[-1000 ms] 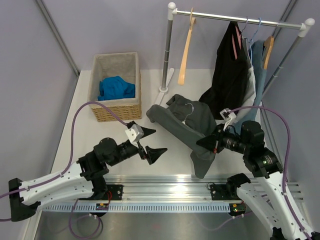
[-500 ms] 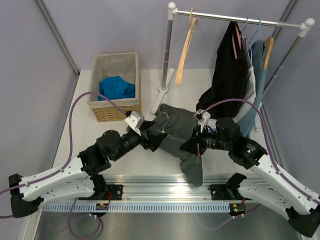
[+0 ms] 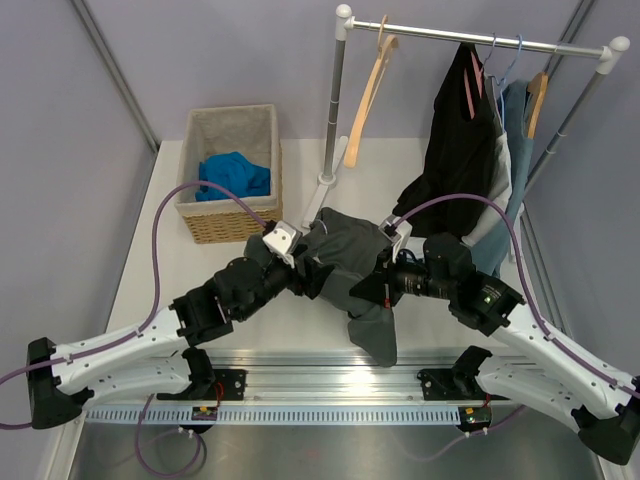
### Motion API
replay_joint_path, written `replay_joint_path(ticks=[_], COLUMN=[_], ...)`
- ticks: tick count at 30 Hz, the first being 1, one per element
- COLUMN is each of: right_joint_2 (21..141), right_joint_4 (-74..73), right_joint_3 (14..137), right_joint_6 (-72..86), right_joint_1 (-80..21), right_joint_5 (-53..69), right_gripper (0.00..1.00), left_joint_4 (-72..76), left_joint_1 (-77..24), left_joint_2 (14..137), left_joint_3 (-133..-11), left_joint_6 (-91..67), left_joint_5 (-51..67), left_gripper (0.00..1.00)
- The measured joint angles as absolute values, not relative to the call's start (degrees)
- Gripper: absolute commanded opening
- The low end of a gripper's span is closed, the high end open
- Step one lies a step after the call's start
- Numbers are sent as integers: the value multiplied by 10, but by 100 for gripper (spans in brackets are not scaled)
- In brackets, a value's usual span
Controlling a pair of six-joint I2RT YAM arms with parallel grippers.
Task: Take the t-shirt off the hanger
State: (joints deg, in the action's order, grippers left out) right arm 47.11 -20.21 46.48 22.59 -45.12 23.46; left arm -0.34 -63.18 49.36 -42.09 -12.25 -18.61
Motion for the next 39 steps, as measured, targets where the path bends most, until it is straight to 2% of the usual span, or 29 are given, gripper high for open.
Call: replay_joint_path(ticks=[4,6,7,10,11,13,15,16,18,21,22,23,28,29,30,31,35,39], right_joint_2=[476,477,477,478,478,478,478,479,485,496,501,505,519,521,523,524,527,526], right_joint_4=[-193,-187,-186,-182,-182,-181,-182,-182,-183,-177,-176,-172,-145,-140,-135,-131,-125,-118], right_joint_3=[462,461,461,460,460,460,460,460,460,460,460,460,460,460,460,460,460,456], right_joint_6=[229,229,229,229,229,229,228,228,225,220,217,216,209,207,206,205,203,197], right_joint_1=[-462,-465,-465,-466,-467,-468,-468,-469,-469,-470,-471,-471,-471,-471,-472,-472,-472,-472], right_joint_5=[234,234,234,234,234,231,229,228,226,221,220,219,218,219,219,219,215,217], right_gripper=[0,0,0,0,0,0,0,0,3,20,23,24,16,18,23,40,67,72], left_joint_4=[-2,-1,-1,1,1,1,1,2,4,-2,-4,-6,-13,-13,-12,-13,-14,-16], left_joint_1=[-632,-632,-632,-632,-632,-632,-632,-632,-631,-630,-630,-631,-632,-632,-632,-632,-632,-632], left_joint_2=[498,498,497,496,495,495,495,495,495,495,495,495,470,463,456,453,446,440], left_joint_3=[-421,-421,-421,-421,-421,-421,-421,-421,-421,-421,-421,-421,-405,-402,-399,-397,-396,-392], left_joint_6=[-123,-121,-120,-116,-116,-115,-113,-113,-111,-110,-109,-107,-101,-101,-101,-101,-101,-101], left_joint_5=[-194,-198,-199,-202,-202,-202,-203,-203,-211,-220,-223,-225,-246,-247,-249,-250,-256,-268], left_gripper=[75,68,59,43,33,25,4,0,0,0,0,0,0,0,0,0,0,0])
